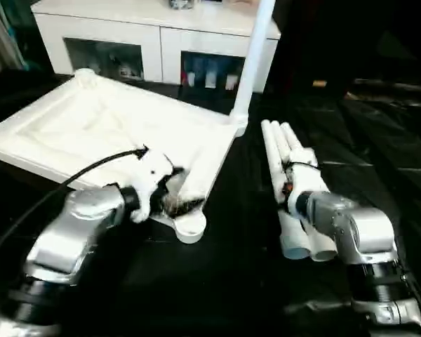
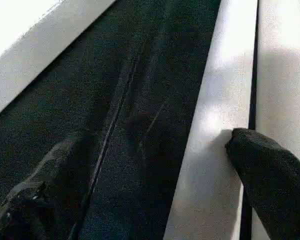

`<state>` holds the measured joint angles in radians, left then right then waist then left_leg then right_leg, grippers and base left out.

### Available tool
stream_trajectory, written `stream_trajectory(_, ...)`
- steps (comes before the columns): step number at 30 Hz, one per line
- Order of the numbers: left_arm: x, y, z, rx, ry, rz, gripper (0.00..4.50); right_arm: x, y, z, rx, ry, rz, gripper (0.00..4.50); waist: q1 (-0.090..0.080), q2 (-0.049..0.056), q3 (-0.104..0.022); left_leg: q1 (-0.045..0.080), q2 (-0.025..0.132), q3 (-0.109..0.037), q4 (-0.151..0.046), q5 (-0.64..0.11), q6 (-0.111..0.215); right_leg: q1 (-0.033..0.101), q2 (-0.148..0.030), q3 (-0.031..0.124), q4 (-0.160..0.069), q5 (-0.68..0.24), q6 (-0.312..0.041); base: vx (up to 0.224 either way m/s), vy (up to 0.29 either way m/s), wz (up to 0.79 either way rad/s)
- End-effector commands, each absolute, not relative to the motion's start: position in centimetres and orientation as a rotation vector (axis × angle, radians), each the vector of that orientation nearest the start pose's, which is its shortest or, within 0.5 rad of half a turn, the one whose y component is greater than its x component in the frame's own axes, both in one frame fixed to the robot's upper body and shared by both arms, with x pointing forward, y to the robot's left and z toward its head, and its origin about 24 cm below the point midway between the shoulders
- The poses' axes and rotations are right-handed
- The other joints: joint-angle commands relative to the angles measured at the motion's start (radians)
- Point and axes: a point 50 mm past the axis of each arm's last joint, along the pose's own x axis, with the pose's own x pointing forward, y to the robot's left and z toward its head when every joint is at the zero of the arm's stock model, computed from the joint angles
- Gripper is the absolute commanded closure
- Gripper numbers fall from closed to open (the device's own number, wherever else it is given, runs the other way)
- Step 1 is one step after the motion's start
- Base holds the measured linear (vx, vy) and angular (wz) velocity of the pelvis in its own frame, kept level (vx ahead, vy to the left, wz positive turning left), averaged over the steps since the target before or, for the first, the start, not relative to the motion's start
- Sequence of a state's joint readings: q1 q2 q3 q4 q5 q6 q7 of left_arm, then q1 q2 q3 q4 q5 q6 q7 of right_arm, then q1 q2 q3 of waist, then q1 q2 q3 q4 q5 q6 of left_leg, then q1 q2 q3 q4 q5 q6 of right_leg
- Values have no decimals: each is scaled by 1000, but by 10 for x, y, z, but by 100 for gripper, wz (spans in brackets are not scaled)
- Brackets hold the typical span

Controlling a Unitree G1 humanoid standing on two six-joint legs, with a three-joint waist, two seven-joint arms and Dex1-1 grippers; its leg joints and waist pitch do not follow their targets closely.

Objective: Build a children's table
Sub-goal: Pick table leg

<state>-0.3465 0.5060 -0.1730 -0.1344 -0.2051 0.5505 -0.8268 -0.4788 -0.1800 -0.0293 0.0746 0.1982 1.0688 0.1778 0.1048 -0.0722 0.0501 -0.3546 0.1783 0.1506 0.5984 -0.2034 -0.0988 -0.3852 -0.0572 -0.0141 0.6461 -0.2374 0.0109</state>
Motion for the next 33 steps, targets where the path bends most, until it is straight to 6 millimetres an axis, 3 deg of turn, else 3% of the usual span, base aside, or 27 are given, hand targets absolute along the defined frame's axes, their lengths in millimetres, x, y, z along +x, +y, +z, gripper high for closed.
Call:
stream_trajectory(1, 280, 141, 114, 301, 279, -1027, 7, 312, -154, 59, 26, 750, 202, 0, 2, 13, -57, 9, 28, 3, -72, -6, -37, 49, -58, 32, -57, 139, -184, 0, 0, 0)
stream_trajectory(3, 278, 139, 115, 300, 282, -1045, 7, 313, -156, 58, 24, 753, 164, 0, 1, 15, -54, 10, 29, 3, -76, -42, -58, 47, -60, 33, -62, 73, -176, 0, 0, 0)
stream_trajectory(6, 277, 138, 115, 298, 290, -1056, 7, 315, -156, 62, 56, 748, 161, 0, 3, 15, -54, 10, 29, 2, -78, -65, -64, 46, -60, 34, -64, 47, -161, 0, 0, 0)
stream_trajectory(13, 278, 139, 115, 314, 296, -1052, 7, 322, -157, 76, 97, 666, 144, 0, 3, 15, -56, 9, 29, 2, -77, -42, -65, 46, -58, 33, -61, 81, -154, 0, 0, 0)
stream_trajectory(20, 277, 137, 114, 322, 299, -1056, 7, 315, -162, 56, 101, 804, 118, 0, 6, 12, -57, 9, 27, 3, -77, -26, -64, 48, -56, 32, -60, 99, -150, 0, 0, 0)
stream_trajectory(33, 279, 133, 117, 332, 287, -1057, 0, 316, -161, 49, 193, 844, 141, 104, 6, 14, -57, 8, 28, 3, -77, -30, -67, 47, -58, 32, -61, 90, -154, 0, 0, 0)
